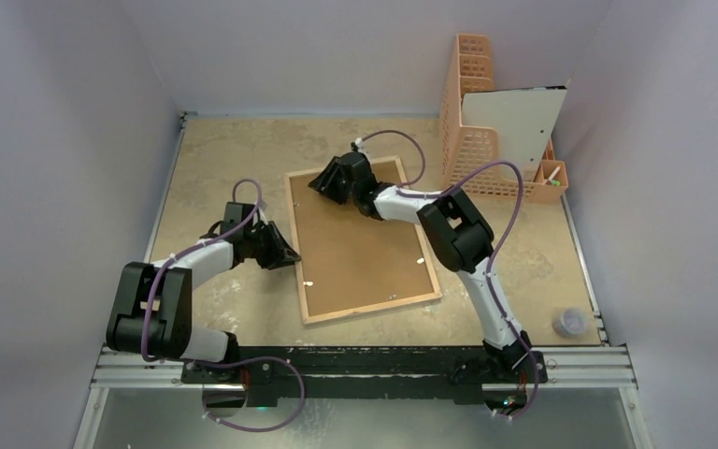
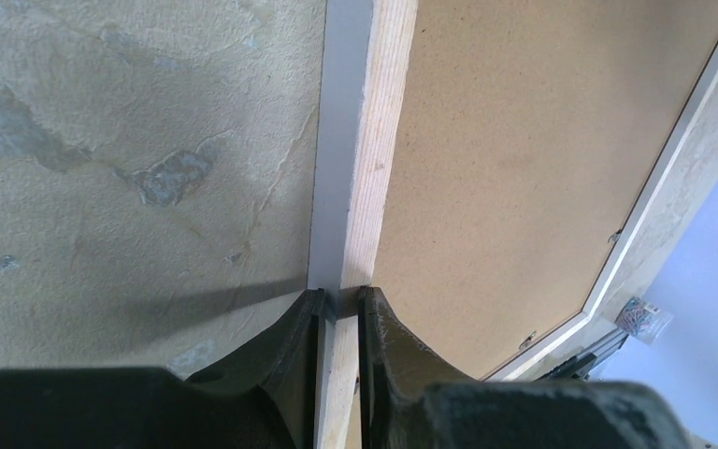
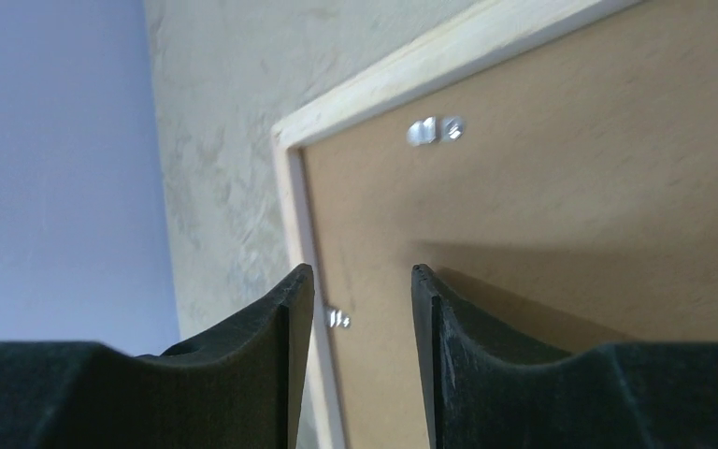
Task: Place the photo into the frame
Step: Install the photo frame at the center of the board.
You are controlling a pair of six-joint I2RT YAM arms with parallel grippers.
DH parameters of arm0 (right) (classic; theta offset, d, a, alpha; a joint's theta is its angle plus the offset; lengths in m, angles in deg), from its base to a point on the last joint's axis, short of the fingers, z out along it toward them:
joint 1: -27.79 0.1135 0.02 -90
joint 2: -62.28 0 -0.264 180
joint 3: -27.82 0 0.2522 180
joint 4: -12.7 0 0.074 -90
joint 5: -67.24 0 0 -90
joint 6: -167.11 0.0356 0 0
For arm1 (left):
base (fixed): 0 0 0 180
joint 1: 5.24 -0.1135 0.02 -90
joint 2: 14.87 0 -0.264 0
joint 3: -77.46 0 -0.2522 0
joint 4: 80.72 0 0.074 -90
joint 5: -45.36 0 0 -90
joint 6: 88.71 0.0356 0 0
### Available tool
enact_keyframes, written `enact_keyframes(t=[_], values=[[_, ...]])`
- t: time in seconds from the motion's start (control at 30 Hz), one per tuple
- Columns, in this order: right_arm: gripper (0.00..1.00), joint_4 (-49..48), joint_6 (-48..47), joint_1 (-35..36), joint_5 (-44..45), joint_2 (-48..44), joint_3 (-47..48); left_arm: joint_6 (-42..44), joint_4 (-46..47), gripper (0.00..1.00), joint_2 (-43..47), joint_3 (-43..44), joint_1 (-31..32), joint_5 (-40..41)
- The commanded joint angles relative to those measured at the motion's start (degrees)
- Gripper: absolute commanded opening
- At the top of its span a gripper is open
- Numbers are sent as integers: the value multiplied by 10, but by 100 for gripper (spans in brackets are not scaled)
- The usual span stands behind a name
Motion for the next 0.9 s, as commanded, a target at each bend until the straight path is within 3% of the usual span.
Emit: enact_keyframes(t=[0.0, 0.57, 0.87], values=[[45, 36, -9, -5, 88, 17, 41, 4, -31, 8, -4, -18, 12, 1], [44, 105, -32, -5, 111, 96, 148, 6, -37, 9, -5, -17, 11, 5], [45, 159, -33, -5, 170, 113, 185, 7, -36, 8, -11, -13, 11, 5]])
